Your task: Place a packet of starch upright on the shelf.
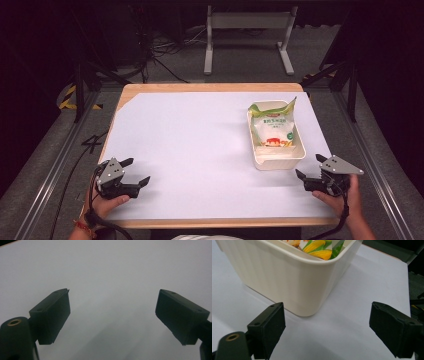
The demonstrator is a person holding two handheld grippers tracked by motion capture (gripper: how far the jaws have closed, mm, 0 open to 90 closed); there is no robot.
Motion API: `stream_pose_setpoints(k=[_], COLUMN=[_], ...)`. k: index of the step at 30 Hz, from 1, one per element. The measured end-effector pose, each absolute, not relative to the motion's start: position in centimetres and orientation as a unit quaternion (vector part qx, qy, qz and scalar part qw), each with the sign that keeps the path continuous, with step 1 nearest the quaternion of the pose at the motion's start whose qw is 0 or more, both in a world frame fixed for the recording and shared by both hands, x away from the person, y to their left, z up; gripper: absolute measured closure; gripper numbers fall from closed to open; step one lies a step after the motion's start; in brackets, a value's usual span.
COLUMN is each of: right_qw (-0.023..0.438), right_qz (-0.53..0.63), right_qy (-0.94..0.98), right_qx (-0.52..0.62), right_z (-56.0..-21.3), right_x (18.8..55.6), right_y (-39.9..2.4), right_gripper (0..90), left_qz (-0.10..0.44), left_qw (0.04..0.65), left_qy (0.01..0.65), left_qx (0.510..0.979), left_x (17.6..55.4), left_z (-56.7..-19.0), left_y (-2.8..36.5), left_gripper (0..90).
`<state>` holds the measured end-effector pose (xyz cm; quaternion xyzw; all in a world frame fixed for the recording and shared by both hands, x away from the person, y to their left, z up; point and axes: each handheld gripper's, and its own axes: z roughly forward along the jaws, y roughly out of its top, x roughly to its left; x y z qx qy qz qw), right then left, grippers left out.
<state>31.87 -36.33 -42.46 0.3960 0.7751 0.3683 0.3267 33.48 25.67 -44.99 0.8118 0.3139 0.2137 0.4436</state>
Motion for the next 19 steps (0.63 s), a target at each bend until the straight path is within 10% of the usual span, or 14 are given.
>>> stream_pose_setpoints(k=[19], right_qw=[0.321], right_qz=[0.368], right_qy=[0.779], right_qx=[0.394], right_z=[-42.57], right_x=[31.95], right_y=[-36.28], right_gripper=[13.3], left_qz=[0.212], left_qw=[0.435], left_qy=[0.309], left_qx=[0.819], left_x=[33.97], left_z=[-45.06], left_y=[25.04], left_gripper=[12.8])
